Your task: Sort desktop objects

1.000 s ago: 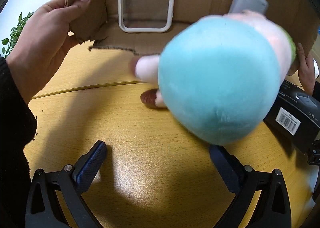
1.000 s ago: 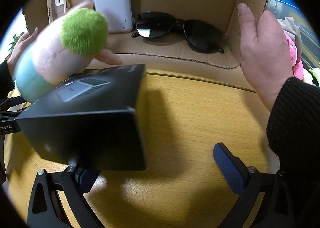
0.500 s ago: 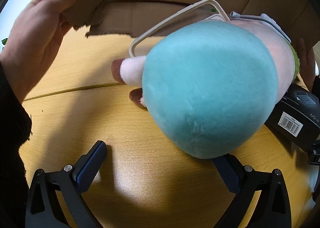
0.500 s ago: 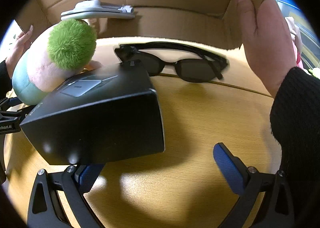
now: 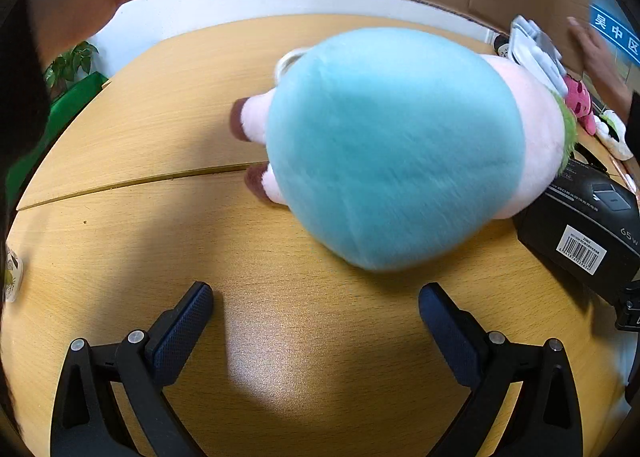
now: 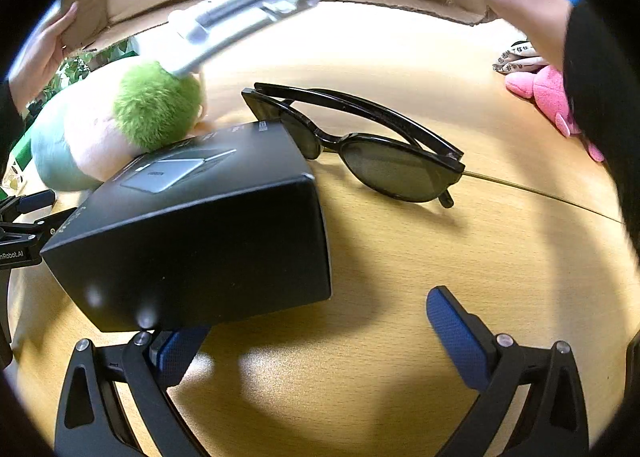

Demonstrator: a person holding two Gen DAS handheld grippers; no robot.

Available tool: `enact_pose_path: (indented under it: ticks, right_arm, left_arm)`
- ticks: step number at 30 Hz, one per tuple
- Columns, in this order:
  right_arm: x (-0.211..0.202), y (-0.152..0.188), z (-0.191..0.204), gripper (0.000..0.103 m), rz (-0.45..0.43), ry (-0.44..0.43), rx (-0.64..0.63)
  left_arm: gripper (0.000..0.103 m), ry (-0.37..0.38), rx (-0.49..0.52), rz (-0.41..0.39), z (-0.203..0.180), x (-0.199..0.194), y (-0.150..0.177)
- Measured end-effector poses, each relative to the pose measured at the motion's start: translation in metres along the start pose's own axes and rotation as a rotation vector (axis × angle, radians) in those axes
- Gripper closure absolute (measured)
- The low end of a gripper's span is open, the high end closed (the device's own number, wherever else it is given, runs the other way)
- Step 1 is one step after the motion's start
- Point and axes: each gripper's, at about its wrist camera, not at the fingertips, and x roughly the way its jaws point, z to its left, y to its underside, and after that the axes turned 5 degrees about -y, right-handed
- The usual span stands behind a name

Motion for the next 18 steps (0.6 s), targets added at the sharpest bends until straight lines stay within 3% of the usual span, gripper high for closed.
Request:
enact_pose_path:
  ticks: [18]
  right_arm:
    - [-0.0061, -0.0045, -0.001, 0.0, -0.001, 0.001, 0.0]
  left_arm:
    - [0.0, 0.001, 0.001, 0.001, -0.0041, 0.0002, 0.0011]
